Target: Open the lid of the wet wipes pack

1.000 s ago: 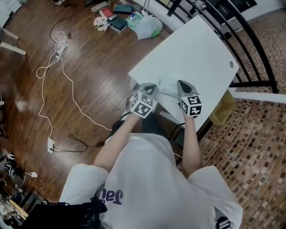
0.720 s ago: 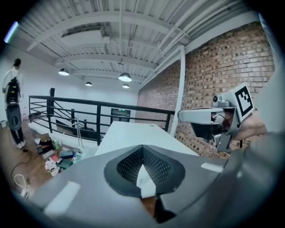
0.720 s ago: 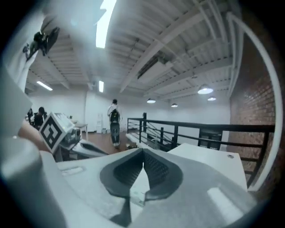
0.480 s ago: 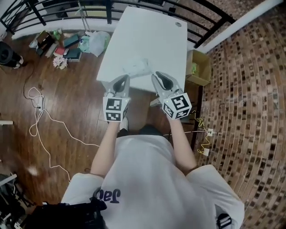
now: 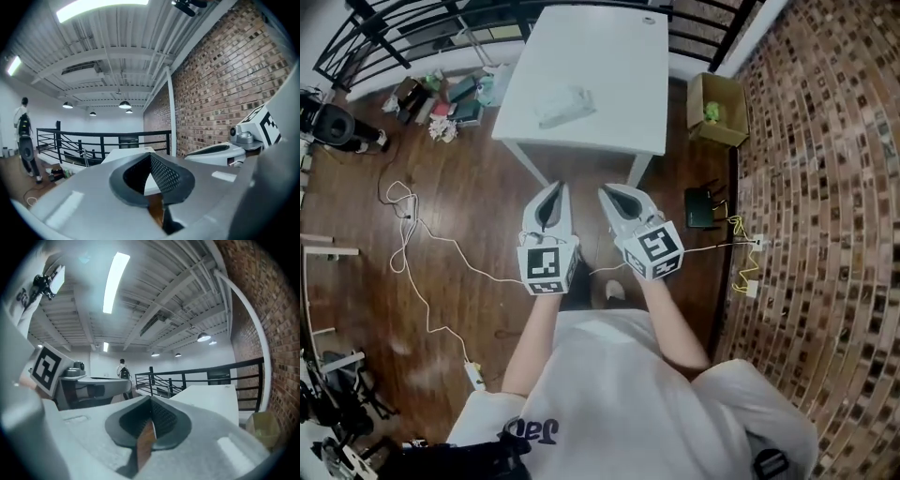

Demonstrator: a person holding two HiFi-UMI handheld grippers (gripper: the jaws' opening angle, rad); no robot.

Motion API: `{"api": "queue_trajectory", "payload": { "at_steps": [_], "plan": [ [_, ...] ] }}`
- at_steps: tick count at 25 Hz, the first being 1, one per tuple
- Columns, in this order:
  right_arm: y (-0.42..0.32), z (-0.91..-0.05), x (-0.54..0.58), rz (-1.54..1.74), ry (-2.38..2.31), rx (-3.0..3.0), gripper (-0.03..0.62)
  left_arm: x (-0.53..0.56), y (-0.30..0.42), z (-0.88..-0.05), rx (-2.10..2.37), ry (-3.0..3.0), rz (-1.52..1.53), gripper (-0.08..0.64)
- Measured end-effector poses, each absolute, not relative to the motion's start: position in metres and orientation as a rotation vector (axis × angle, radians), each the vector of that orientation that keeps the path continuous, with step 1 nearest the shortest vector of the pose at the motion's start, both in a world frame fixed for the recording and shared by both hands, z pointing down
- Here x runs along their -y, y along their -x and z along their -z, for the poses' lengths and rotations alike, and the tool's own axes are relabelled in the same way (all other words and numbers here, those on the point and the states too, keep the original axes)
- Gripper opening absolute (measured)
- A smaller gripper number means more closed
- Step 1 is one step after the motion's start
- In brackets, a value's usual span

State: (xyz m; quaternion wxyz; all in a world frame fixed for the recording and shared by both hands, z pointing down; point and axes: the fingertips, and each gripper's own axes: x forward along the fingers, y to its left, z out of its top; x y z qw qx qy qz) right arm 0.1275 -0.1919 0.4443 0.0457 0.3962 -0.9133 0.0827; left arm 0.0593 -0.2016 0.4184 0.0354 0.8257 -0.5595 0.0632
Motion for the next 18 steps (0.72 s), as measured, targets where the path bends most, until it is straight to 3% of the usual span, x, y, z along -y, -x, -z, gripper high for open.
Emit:
{"api": "queue_trajectory", "payload": {
  "at_steps": [9, 18],
  "plan": [
    [-0.123, -0.376, 0.146, -0.031, -1.286, 2.822, -0.009, 0.127, -0.03, -0.377, 1.835, -2.531, -0.223, 0.015],
    [-0.099, -0.382, 0.104, -0.133, -1.43, 2.752, -0.009, 0.109, 0.004, -0.382, 1.818, -2.541, -0.149, 0.015]
  ]
}}
